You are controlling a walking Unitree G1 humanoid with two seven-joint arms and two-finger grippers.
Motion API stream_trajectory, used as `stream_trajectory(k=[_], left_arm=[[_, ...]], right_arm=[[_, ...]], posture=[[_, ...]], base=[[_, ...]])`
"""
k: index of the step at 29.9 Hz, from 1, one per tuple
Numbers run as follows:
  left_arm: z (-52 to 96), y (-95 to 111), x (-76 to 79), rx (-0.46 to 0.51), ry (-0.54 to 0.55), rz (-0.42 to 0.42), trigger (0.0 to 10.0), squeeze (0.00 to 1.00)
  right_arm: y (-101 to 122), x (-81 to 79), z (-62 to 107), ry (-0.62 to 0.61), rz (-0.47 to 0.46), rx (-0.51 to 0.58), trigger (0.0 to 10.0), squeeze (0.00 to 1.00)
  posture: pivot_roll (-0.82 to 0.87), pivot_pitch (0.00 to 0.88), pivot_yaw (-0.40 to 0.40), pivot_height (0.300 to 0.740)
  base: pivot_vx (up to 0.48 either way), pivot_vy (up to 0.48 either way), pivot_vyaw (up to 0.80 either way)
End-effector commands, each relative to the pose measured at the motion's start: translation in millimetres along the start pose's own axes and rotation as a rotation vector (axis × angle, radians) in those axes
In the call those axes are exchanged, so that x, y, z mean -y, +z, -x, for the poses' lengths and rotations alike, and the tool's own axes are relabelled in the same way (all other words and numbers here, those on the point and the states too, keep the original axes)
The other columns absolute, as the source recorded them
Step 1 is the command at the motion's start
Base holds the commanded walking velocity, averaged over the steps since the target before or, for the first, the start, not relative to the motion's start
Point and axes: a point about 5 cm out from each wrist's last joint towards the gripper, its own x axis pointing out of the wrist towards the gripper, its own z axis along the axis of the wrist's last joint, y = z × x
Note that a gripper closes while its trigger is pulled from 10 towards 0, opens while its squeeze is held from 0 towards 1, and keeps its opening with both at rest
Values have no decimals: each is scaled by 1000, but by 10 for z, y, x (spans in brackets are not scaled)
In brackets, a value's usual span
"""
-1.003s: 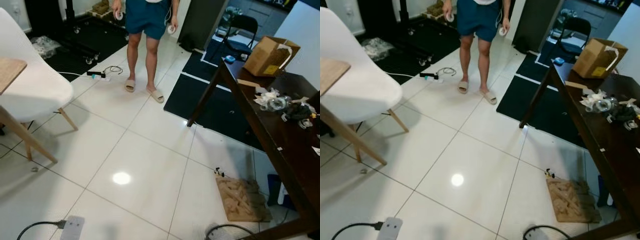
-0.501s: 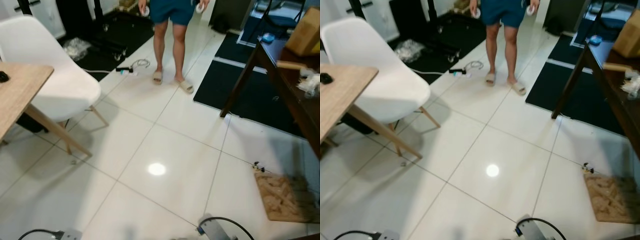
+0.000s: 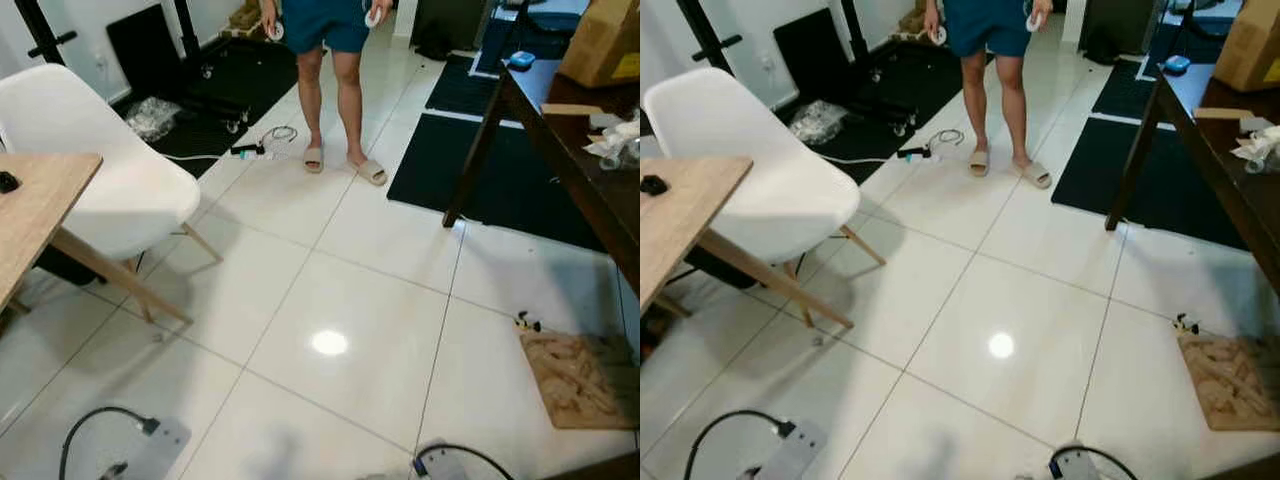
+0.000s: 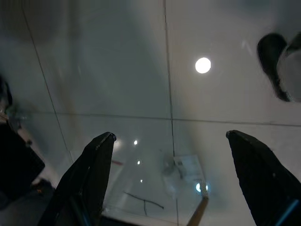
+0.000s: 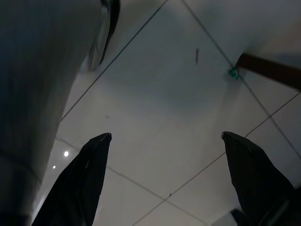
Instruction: Picking trash to rubbish bin
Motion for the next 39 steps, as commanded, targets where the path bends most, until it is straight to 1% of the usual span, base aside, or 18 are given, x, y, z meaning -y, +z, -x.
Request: stream_trajectory(k=[1,4,5,6,7,8,11,12,15,18,19,20,24,26,29,30,31,39], left_arm=[[-5,-31,135,-7,-43,-6,10000,0],[-10,-16,336,7,-91,39,10000,0],[-10,-16,336,7,-91,39,10000,0],[-10,-12,420,13,-102,124,10000,0],[-10,-8,445,16,-101,173,10000,0],[-10,-7,455,16,-98,201,10000,0],[-9,-15,451,17,-97,224,10000,0],[-7,-21,450,19,-104,255,10000,0],[-4,-33,454,22,-113,304,10000,0],[-2,-43,461,25,-108,357,10000,0],[-1,-44,463,28,-104,382,10000,0],[-1,-44,463,28,-104,382,10000,0],[-1,-40,457,35,-101,418,10000,0],[-2,-39,454,36,-101,419,10000,0],[-1,-39,443,38,-97,424,10000,0],[-2,-39,441,38,-95,426,10000,0],[-2,-38,431,41,-89,435,10000,0],[-1,-20,425,58,-96,435,10000,0]], right_arm=[[-77,-258,9,106,14,-26,10000,0],[-31,-184,4,99,74,-13,10000,0],[-31,-184,4,99,74,-13,10000,0],[-25,-175,4,102,107,-10,10000,0],[-26,-174,4,103,121,-10,10000,0],[-26,-169,4,105,134,-10,10000,0],[-24,-138,3,104,159,-12,10000,0],[-21,-116,3,103,179,-14,10000,0],[-14,-85,2,102,206,-15,10000,0],[13,-86,2,103,225,-8,10000,0],[39,-119,1,107,236,-2,10000,0],[39,-119,1,107,236,-2,10000,0],[165,-249,6,125,260,26,10000,0],[199,-263,7,128,257,33,10000,0],[265,-272,10,131,261,45,10000,0],[279,-256,9,130,262,46,10000,0],[297,-186,7,128,263,46,10000,0],[261,-97,4,125,265,36,10000,0]], posture=[[116,131,103,740],[110,133,77,740],[110,133,77,740],[115,135,51,740],[115,135,51,740],[131,129,27,740],[131,129,27,740],[153,116,-2,740],[159,110,-12,740],[169,105,-24,740],[179,100,-35,740],[179,100,-35,740],[192,94,-45,740],[198,93,-45,740],[204,92,-43,740],[204,92,-43,740],[212,91,-45,740],[215,93,-43,740]], base=[[0,0,0],[0,0,-138],[0,0,-413],[0,0,-800],[0,0,-800],[0,0,-800],[0,0,-800],[0,0,-800],[0,0,-800],[0,0,-800],[0,0,-800],[0,0,-800],[0,0,-800],[0,0,-800],[0,0,0],[0,0,0],[0,0,0],[0,0,0]])
